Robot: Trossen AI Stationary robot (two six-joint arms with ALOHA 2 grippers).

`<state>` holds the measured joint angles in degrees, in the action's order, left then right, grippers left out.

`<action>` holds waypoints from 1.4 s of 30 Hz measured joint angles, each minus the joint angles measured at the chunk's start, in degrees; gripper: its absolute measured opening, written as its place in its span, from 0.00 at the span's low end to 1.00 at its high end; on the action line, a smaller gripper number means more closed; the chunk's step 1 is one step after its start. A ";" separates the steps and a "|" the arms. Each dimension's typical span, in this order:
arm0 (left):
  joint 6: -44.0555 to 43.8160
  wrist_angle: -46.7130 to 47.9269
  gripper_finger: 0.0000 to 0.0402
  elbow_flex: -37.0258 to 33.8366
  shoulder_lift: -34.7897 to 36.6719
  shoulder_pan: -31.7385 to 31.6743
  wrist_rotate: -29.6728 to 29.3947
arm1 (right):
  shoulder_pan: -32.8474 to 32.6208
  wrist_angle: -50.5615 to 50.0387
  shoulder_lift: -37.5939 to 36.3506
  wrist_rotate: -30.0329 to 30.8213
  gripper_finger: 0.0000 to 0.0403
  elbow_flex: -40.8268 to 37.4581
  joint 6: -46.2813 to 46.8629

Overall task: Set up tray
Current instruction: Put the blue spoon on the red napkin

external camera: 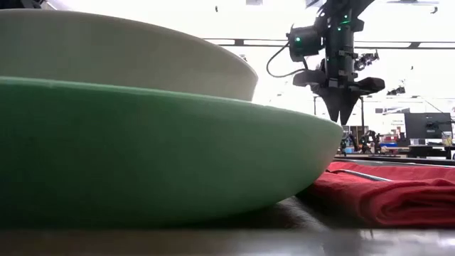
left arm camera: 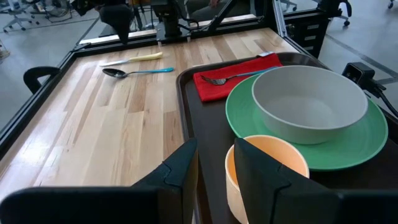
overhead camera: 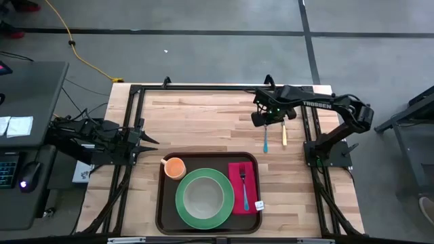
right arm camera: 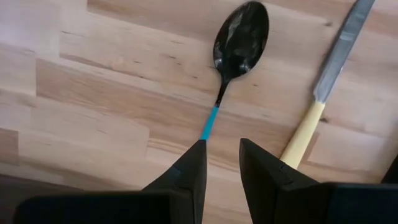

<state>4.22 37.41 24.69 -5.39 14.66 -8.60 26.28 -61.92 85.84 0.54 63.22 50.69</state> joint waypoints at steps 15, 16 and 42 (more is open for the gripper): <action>-0.01 -0.02 0.34 0.00 0.00 0.00 0.00 | -3.18 3.42 0.04 -0.95 0.18 -6.08 5.50; 0.01 -0.04 0.34 0.00 0.00 0.00 0.00 | -3.17 3.54 0.04 -0.96 0.18 -6.08 5.80; 0.47 0.02 0.34 0.00 0.00 0.00 0.00 | -3.21 8.03 0.04 0.46 0.18 -6.04 7.38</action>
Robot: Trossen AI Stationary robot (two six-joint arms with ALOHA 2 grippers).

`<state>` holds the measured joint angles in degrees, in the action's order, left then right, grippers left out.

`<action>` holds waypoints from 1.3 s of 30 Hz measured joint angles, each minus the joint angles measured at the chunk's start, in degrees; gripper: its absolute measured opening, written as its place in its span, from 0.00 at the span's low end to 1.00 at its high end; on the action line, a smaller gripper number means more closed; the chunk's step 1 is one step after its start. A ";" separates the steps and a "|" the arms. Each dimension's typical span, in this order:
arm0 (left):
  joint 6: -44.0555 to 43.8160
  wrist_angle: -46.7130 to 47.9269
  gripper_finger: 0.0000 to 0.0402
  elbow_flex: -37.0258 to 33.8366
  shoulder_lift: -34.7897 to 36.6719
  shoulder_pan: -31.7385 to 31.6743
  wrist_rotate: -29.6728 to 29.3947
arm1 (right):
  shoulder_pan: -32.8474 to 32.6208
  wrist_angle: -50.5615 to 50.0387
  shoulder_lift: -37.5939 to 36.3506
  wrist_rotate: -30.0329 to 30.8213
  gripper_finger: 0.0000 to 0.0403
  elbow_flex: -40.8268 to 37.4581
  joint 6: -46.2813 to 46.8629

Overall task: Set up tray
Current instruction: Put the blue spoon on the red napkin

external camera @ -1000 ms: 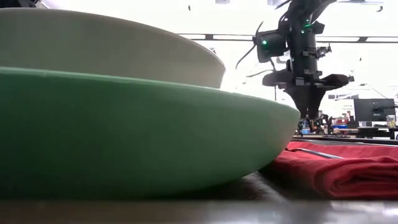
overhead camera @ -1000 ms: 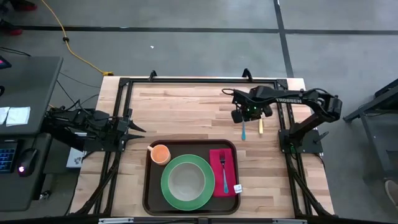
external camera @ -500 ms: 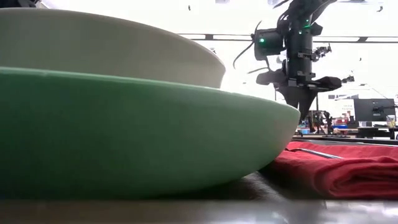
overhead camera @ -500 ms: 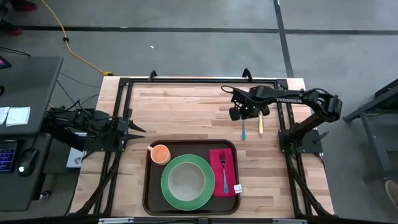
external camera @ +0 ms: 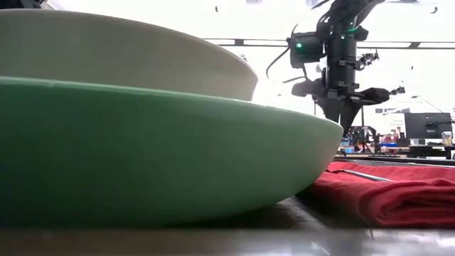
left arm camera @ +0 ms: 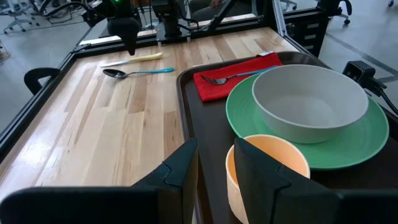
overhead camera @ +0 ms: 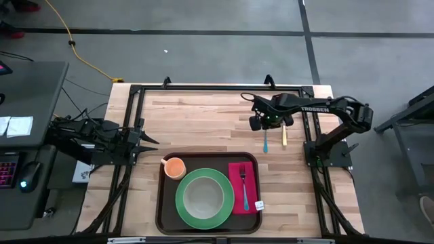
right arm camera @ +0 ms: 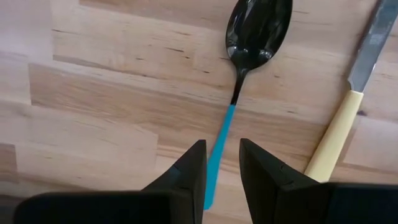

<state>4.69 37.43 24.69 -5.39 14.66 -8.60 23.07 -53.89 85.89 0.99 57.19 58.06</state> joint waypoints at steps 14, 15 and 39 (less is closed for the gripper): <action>0.00 0.03 0.34 0.00 0.00 0.00 0.00 | 0.02 -0.02 0.00 -0.16 0.18 0.02 0.88; 0.00 0.03 0.34 0.00 0.00 0.00 0.00 | 0.02 -0.02 0.00 -0.16 0.18 0.02 0.86; -0.02 0.05 0.34 0.00 0.00 0.00 0.00 | 0.01 0.18 0.00 0.08 0.28 0.02 -1.23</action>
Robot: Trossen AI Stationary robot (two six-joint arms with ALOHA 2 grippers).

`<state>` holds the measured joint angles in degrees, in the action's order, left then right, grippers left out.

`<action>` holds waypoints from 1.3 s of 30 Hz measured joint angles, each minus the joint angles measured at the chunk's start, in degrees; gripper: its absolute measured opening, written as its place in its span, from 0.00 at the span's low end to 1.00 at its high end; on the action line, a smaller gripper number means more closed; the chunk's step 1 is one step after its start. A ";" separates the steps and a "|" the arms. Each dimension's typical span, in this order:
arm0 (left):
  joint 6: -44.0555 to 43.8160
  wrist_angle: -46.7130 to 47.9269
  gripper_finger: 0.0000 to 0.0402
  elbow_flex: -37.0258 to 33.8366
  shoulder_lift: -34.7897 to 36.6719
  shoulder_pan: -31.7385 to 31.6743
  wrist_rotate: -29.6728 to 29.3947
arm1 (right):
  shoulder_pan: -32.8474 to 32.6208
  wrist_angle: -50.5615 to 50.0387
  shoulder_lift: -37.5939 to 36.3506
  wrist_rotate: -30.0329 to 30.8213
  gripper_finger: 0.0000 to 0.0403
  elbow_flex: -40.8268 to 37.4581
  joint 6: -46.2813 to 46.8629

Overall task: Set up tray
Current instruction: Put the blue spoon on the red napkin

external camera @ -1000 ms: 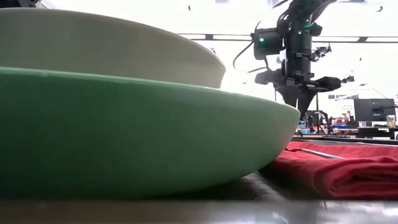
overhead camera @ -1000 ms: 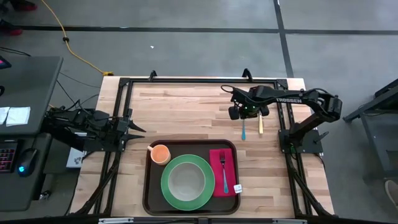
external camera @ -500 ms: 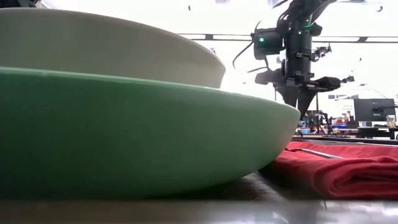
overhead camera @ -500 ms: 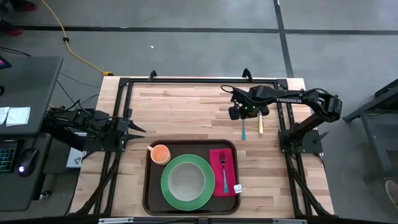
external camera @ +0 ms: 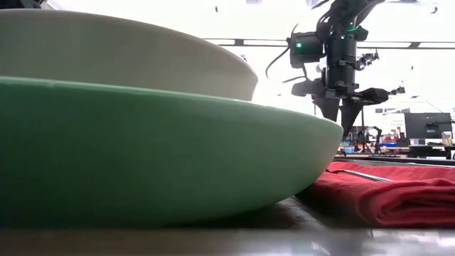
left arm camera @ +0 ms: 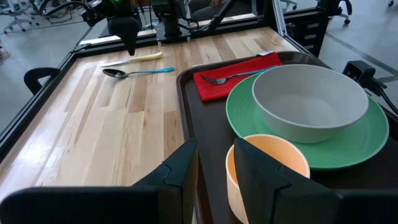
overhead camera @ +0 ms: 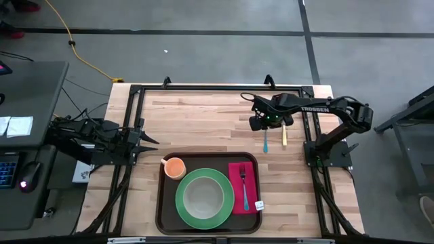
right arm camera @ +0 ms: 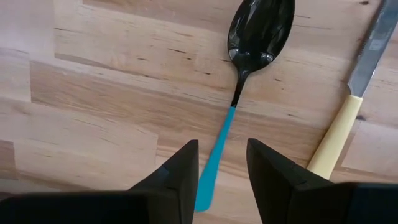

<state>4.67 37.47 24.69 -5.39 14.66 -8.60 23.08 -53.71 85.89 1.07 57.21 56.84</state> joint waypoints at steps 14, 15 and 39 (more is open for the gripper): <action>1.16 0.00 0.34 0.00 0.00 -0.02 -0.02 | 0.49 8.61 -0.02 -6.15 0.28 -7.37 1.22; 1.16 -0.02 0.34 0.00 0.00 0.00 -0.02 | 0.54 8.55 -0.02 -5.95 0.28 -7.65 0.97; 1.31 0.00 0.34 0.00 0.00 0.00 -0.02 | 1.65 8.52 0.00 -2.46 0.28 -7.91 -0.73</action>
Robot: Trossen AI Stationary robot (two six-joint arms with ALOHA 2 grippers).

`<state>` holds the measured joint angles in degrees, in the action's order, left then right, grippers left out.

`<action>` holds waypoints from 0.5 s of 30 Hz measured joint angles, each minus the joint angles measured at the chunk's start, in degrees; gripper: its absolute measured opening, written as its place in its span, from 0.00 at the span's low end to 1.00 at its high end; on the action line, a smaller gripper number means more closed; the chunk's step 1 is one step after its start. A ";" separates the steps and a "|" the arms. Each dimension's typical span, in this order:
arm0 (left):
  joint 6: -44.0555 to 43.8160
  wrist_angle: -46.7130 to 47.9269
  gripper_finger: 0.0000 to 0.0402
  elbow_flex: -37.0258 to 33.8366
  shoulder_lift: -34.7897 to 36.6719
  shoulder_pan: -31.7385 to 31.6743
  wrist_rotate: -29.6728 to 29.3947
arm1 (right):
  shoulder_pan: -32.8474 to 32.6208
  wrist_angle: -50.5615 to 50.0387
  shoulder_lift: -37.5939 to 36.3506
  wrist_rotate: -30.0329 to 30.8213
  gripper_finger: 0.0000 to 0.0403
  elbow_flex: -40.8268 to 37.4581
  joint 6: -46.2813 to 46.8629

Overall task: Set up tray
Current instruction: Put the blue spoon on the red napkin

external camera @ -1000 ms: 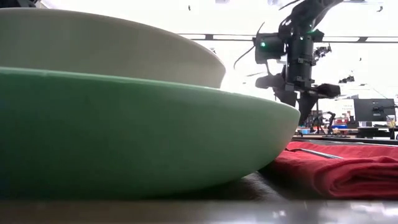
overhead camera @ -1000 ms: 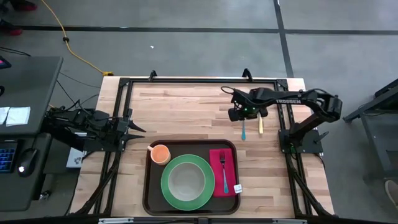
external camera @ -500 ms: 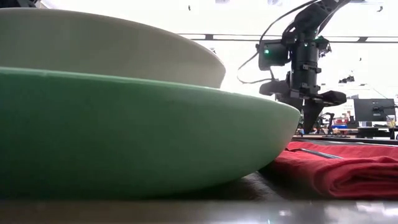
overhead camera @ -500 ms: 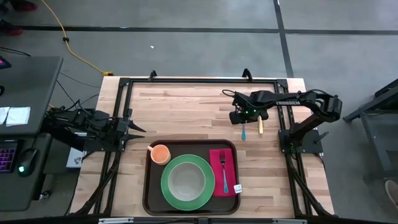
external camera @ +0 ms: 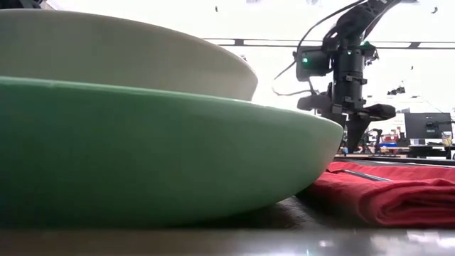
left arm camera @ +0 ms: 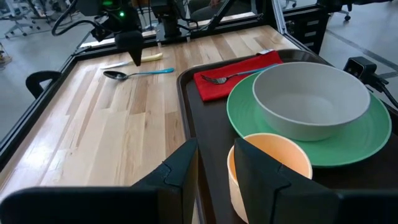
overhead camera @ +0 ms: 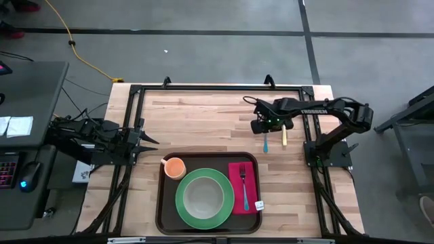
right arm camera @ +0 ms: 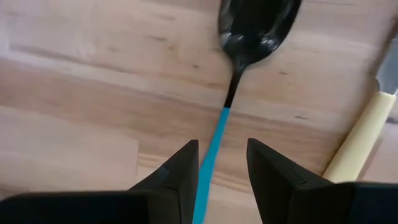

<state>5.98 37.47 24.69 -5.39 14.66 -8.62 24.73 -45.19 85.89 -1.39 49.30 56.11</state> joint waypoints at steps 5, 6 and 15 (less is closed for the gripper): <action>0.00 0.00 0.34 0.00 0.00 0.00 0.00 | 1.56 0.00 0.00 0.59 0.28 0.00 0.77; 0.00 0.00 0.34 0.00 0.00 -0.02 0.00 | 1.71 0.04 0.00 0.82 0.28 0.00 0.84; 0.42 0.02 0.34 0.00 0.00 0.00 -0.03 | 1.93 0.09 0.00 3.46 0.28 -0.02 0.99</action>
<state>6.40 37.50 24.69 -5.39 14.66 -8.65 26.65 -45.10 85.89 2.07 49.28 57.10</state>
